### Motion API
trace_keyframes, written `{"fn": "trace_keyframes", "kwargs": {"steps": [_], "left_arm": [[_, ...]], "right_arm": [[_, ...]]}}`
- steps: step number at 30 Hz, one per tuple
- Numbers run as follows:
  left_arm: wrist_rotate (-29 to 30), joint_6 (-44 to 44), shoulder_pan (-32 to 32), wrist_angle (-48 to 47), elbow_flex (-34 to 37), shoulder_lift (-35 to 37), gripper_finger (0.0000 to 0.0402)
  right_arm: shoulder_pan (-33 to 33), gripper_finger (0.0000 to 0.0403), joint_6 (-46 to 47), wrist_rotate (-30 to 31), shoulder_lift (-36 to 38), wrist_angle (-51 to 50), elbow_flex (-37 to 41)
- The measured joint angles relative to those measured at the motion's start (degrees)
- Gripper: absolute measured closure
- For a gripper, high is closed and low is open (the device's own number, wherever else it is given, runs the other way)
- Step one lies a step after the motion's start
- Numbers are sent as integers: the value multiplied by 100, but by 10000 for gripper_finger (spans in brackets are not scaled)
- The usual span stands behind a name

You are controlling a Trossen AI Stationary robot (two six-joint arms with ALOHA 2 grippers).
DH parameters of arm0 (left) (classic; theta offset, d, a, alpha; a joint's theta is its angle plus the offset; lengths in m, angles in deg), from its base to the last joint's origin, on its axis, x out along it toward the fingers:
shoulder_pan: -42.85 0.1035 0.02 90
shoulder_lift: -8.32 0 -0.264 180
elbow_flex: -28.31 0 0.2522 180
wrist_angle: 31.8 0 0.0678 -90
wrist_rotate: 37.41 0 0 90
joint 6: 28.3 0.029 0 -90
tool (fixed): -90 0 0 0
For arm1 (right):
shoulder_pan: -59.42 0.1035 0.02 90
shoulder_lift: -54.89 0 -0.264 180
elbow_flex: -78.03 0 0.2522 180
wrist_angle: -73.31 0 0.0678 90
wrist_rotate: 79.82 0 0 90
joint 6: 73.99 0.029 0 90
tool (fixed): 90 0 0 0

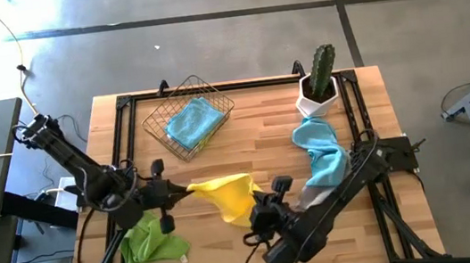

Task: Fold microfiber towels
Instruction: Fold the yellow microfiber towel

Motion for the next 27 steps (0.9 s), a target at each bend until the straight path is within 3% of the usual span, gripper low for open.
{"fn": "trace_keyframes", "kwargs": {"steps": [7, 14, 17, 23, 27], "left_arm": [[-703, -301, -37, -486, 0, 140, 401], [-726, -306, 171, -481, 4, -102, 401], [-745, -304, 279, -433, 3, -195, 401], [-984, -91, 615, -377, 2, -386, 401], [-987, 693, 981, -188, 2, -552, 401]], "right_arm": [[-16, 402, -552, -153, -237, -1, 0], [-19, 402, -1030, -45, -54, 22, 207], [-46, 402, -485, -39, 275, 7, 1311], [-43, 403, 1962, 31, 1510, 267, 3900], [-2, 403, 2392, 346, 2430, 1121, 5126]]}}
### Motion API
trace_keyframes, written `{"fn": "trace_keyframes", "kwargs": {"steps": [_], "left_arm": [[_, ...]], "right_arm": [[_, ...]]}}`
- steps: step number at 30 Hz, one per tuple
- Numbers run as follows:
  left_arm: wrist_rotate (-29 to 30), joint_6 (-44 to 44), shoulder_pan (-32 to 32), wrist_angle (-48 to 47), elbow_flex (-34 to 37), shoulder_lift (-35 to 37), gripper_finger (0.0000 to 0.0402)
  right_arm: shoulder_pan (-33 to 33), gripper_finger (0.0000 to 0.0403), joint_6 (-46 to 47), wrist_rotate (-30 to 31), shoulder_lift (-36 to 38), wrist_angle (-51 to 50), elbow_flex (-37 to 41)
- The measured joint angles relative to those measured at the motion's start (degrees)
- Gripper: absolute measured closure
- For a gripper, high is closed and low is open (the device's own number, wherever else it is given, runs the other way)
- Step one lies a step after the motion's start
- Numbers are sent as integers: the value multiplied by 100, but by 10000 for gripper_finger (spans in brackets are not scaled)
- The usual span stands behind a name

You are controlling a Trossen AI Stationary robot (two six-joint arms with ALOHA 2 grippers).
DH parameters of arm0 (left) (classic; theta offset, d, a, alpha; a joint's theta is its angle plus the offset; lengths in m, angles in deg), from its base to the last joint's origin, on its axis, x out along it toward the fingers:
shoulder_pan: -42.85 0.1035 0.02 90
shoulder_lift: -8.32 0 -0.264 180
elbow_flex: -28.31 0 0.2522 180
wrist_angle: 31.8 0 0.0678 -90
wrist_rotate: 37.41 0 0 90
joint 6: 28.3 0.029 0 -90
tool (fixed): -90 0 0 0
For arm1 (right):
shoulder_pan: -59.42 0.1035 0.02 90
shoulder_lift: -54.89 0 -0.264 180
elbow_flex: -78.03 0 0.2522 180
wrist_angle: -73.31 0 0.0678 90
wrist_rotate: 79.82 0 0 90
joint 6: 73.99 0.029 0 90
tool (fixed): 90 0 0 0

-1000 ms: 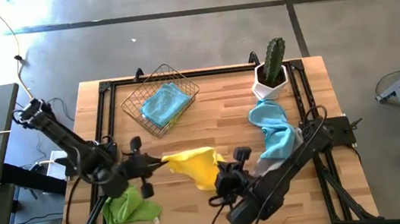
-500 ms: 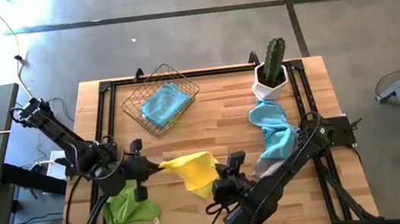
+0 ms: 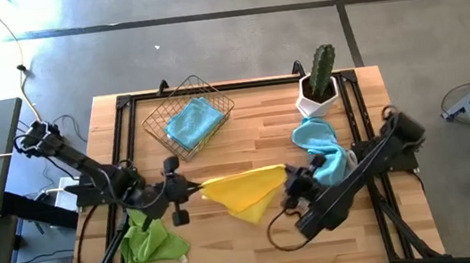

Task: Fold microfiber towels
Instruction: Fold the yellow microfiber towel

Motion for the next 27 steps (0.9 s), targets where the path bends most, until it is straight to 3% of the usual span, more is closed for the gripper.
{"fn": "trace_keyframes", "kwargs": {"steps": [5, 10, 15, 18, 22, 27], "left_arm": [[-11, 1362, 619, 736, 2, -218, 401], [32, 2433, 1070, 1040, -107, -260, 401], [81, 2787, 1181, 999, -661, -216, 401], [-49, 2707, 1181, 629, -1091, -216, 402], [-199, 2494, 1179, -240, -1583, -223, 402], [97, 2647, 1437, -1253, -2254, -231, 402]], "right_arm": [[-230, 403, -731, 430, 1101, 1706, 1301], [-553, 403, -2899, 306, 1947, 4568, 2502], [-869, 403, -5745, -856, 2482, 8226, 3416], [-1047, 403, -6895, -1684, 2719, 9898, 3777], [-1289, 403, -7478, -2296, 3095, 10264, 3838], [-1656, 403, -8206, -2340, 3763, 9326, 3229]]}}
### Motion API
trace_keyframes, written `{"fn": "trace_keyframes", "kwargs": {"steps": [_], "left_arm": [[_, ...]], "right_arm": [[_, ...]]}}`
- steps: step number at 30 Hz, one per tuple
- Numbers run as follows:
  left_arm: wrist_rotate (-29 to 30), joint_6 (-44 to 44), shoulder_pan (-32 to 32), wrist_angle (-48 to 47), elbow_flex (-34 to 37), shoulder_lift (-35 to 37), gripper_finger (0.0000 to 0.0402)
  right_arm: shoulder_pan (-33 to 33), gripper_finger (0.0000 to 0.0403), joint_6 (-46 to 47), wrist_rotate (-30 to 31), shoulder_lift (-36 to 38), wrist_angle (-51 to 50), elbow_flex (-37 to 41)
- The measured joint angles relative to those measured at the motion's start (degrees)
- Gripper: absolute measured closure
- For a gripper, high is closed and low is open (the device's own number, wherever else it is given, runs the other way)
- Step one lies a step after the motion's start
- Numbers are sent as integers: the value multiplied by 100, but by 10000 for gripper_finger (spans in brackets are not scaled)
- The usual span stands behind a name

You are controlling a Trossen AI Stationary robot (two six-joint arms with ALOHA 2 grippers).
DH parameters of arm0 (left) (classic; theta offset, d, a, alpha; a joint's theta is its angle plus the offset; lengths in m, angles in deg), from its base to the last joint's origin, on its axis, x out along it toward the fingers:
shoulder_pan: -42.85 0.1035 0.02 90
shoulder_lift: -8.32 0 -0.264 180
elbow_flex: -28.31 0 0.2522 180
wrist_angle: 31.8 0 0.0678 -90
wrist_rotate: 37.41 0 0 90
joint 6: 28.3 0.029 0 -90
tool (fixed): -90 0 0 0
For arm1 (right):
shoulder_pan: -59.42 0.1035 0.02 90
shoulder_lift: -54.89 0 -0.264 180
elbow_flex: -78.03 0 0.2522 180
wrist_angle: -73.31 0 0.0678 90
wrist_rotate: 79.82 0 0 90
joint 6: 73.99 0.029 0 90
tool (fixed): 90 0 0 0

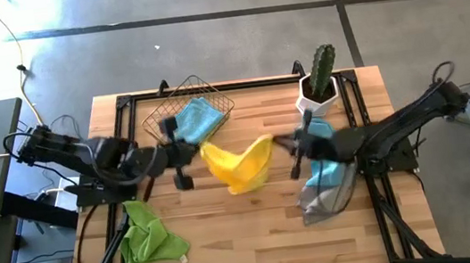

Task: Fold microfiber towels
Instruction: Fold the yellow microfiber towel

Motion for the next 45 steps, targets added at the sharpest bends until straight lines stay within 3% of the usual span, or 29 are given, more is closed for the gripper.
{"fn": "trace_keyframes", "kwargs": {"steps": [3, 6, 8, 11, 13, 15, 18, 19, 20, 21, 23, 24, 25, 26, 27, 29, 30, 31, 32, 33, 34, 37, 38, 39, 40, 42, 45], "left_arm": [[503, 2, 226, -423, -434, 2, 402], [698, -19, 444, -467, -804, 8, 402], [173, -269, 562, -465, -963, 9, 402], [-1427, -605, 637, -541, -1011, 8, 402], [-2138, -571, 647, -743, -1004, 0, 401], [-1795, -499, 636, -889, -1004, -6, 401], [-354, -668, 644, -1060, -1004, -29, 401], [-164, -867, 649, -1172, -1004, -27, 401], [-318, -1063, 653, -1250, -1004, -20, 401], [-799, -1152, 651, -1355, -1007, -16, 401], [-2246, -1030, 650, -1574, -1005, -29, 401], [-2850, -875, 658, -1634, -1001, -38, 401], [-3172, -735, 662, -1645, -1000, -38, 401], [-3170, -690, 663, -1615, -1000, -39, 401], [-2802, -685, 666, -1559, -1002, -51, 401], [-1384, -792, 665, -1538, -1002, -72, 401], [-580, -912, 654, -1543, -1002, -75, 401], [32, -1080, 647, -1545, -1002, -68, 401], [365, -1290, 647, -1551, -1003, -54, 401], [292, -1471, 645, -1545, -1007, -49, 401], [-162, -1592, 642, -1536, -1007, -51, 401], [-2850, -1568, 636, -1385, -1004, -75, 401], [-3696, -1429, 633, -1306, -1004, -86, 401], [-4382, -1258, 626, -1193, -1006, -135, 401], [-4754, -1094, 597, -1062, -1009, -182, 401], [-4532, -964, 514, -979, -995, -230, 401], [-2473, -942, 520, -877, -1009, -188, 401]], "right_arm": [[-229, 403, -6, -50, 321, -971, -655], [-480, 403, 316, -654, 422, -2131, -1393], [-644, 403, 841, -1556, 393, -2991, -1786], [-797, 403, 1450, -3350, 222, -3878, -2039], [-783, 403, 1453, -3775, 121, -4202, -2040], [-726, 403, 1329, -3004, 103, -4192, -2045], [-675, 403, 1871, -692, 106, -4131, -2062], [-681, 403, 2115, -503, 108, -4172, -2062], [-688, 403, 2193, -851, 112, -4159, -2062], [-709, 403, 2157, -1634, 113, -4144, -2062], [-735, 403, 1764, -3500, 97, -4154, -2062], [-724, 403, 1514, -4129, 85, -4160, -2062], [-716, 403, 1334, -4268, 78, -4117, -2062], [-690, 403, 1261, -3893, 76, -4027, -2062], [-655, 403, 1307, -2960, 82, -3890, -2062], [-587, 403, 1777, -596, 84, -3600, -2062], [-582, 403, 2045, 301, 75, -3528, -2062], [-590, 403, 2147, 729, 71, -3509, -2064], [-592, 403, 2171, 609, 66, -3523, -2064], [-592, 403, 2189, -29, 59, -3529, -2064], [-600, 403, 2242, -1050, 50, -3517, -2064], [-613, 403, 2154, -4544, -33, -3373, -2062], [-595, 403, 1995, -5320, -71, -3357, -2062], [-550, 403, 1806, -5725, -91, -3393, -2059], [-494, 403, 1640, -5757, -97, -3406, -2056], [-404, 403, 1348, -4719, -67, -3360, -2056], [-346, 403, 1244, -1374, -36, -3279, -2056]]}}
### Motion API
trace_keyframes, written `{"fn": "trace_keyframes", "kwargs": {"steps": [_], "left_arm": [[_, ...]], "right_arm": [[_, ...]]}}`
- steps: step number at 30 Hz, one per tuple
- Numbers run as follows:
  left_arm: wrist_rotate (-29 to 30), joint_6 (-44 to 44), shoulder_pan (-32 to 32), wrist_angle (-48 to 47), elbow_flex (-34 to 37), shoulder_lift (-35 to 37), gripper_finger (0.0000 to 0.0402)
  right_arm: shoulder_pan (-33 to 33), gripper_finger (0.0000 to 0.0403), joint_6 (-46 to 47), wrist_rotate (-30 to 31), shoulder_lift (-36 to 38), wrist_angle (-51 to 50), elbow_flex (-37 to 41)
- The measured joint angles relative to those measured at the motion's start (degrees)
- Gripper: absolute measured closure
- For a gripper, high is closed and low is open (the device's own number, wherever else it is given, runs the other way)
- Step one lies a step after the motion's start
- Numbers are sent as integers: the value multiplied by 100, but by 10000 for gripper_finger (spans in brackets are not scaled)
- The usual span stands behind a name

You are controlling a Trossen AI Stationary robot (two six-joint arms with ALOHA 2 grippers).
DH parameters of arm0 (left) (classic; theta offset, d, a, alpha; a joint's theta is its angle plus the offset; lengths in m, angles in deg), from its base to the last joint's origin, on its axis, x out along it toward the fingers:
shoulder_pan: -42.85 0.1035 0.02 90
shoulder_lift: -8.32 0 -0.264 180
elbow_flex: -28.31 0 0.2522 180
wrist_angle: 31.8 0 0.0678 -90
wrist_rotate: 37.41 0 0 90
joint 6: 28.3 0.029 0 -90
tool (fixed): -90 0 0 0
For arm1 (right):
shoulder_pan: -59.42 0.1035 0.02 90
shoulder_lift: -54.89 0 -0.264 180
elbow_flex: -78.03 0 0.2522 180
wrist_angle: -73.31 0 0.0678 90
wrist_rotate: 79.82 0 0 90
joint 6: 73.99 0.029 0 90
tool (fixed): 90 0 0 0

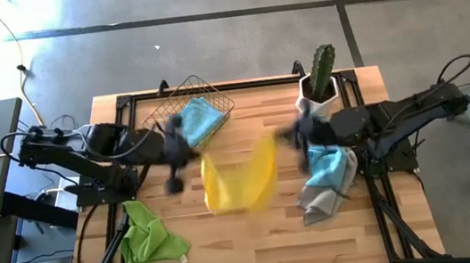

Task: Fold microfiber towels
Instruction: Fold the yellow microfiber towel

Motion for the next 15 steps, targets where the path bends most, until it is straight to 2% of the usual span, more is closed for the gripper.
{"fn": "trace_keyframes", "kwargs": {"steps": [1, 2, 3, 4, 5, 8, 10, 12, 15], "left_arm": [[748, -13, 2, -19, 0, 2, 401], [1362, -116, 11, -78, 2, -6, 401], [1680, -226, 16, -106, 2, -9, 401], [1733, -276, 17, -103, 2, -11, 401], [1610, -287, 14, -103, 2, -9, 401], [797, -127, -7, -103, 4, -15, 401], [453, -109, -7, -98, 4, -14, 401], [312, -107, -32, -100, 4, -13, 401], [369, -97, -68, -100, 4, -13, 401]], "right_arm": [[-7, 403, 215, 1015, -2, -27, 0], [-19, 403, 464, 1654, -2, -113, 0], [-47, 403, 610, 1815, -2, -217, 0], [-80, 403, 689, 1595, -3, -305, 0], [-102, 403, 696, 1116, -12, -368, 0], [-118, 403, 686, -629, -48, -452, 0], [-135, 403, 622, -1497, -99, -496, -2], [-143, 403, 368, -2119, -142, -555, -2], [-143, 403, -222, -2575, -136, -593, -1]]}}
